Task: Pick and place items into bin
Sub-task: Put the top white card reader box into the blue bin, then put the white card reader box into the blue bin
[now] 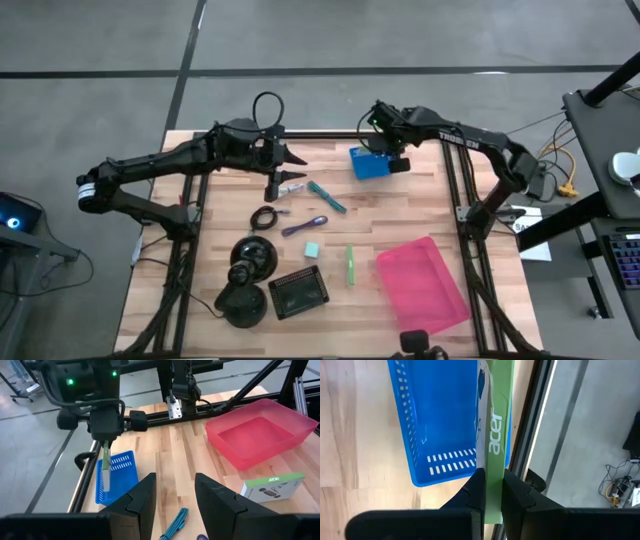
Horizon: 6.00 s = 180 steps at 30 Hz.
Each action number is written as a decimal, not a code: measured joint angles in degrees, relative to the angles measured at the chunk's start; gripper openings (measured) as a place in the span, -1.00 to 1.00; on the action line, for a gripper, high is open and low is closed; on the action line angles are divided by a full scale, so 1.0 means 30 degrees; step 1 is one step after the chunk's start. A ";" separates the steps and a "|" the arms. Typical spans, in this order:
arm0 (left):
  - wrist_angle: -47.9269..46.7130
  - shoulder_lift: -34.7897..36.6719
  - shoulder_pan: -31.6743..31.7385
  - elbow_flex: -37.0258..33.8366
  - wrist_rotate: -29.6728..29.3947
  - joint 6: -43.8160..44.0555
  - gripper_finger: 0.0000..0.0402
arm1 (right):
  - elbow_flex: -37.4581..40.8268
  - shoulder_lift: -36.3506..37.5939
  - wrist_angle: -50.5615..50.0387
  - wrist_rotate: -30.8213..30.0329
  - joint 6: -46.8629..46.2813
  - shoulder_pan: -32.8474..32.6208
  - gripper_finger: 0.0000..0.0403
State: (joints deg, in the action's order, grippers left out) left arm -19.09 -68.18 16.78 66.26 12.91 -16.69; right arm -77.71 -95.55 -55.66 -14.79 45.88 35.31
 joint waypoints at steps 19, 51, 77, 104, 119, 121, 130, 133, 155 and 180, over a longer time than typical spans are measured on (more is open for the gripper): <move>0.0000 -0.0007 0.0000 0.0000 0.0000 0.0000 -0.41 | 0.0073 -0.1033 0.0650 -0.0131 0.0228 0.0125 -0.89; -0.0029 -0.0007 0.0000 -0.0007 0.0000 0.0000 -0.41 | 0.0218 -0.1011 0.1041 0.0100 0.0267 0.0293 -0.68; -0.0044 -0.0007 0.0007 -0.0015 -0.0001 -0.0007 -0.41 | 0.0801 -0.0989 0.1872 -0.1141 -0.0256 0.0278 -0.24; -0.0357 -0.0015 0.0001 -0.0015 -0.0003 -0.0007 -0.41 | -0.1406 0.0799 0.0050 0.8541 -0.4316 -0.1336 -0.31; -0.0441 -0.0015 0.0007 -0.0015 0.0000 -0.0009 -0.41 | -0.1096 0.5139 0.0545 0.9500 -0.6550 -0.7189 -0.38; -0.0437 -0.0015 0.0005 -0.0015 0.0000 -0.0015 -0.41 | -0.0817 0.5607 0.0960 0.9486 -0.6757 -0.8131 -0.37; -0.0408 -0.0009 0.0007 -0.0007 0.0000 -0.0044 -0.41 | 0.0293 0.6381 0.2375 0.9428 -0.4239 -1.1117 -0.39; -0.0412 0.0007 0.0007 -0.0007 -0.0003 -0.0044 -0.41 | 0.0650 0.5882 0.2092 0.9372 -0.2356 -1.1670 -0.39; -0.0568 0.0029 0.0007 -0.0007 -0.0007 -0.0036 -0.41 | 0.0801 0.1644 0.2790 0.6878 0.3918 -1.4614 0.09; -0.1196 -0.0004 0.0006 -0.0007 -0.0012 -0.0044 -0.41 | 0.0801 -0.1580 0.3989 0.6537 0.6890 -1.4854 0.10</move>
State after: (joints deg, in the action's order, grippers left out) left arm -22.68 -68.20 16.79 66.24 12.87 -16.82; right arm -75.31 -100.29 -43.69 4.82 66.55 -9.26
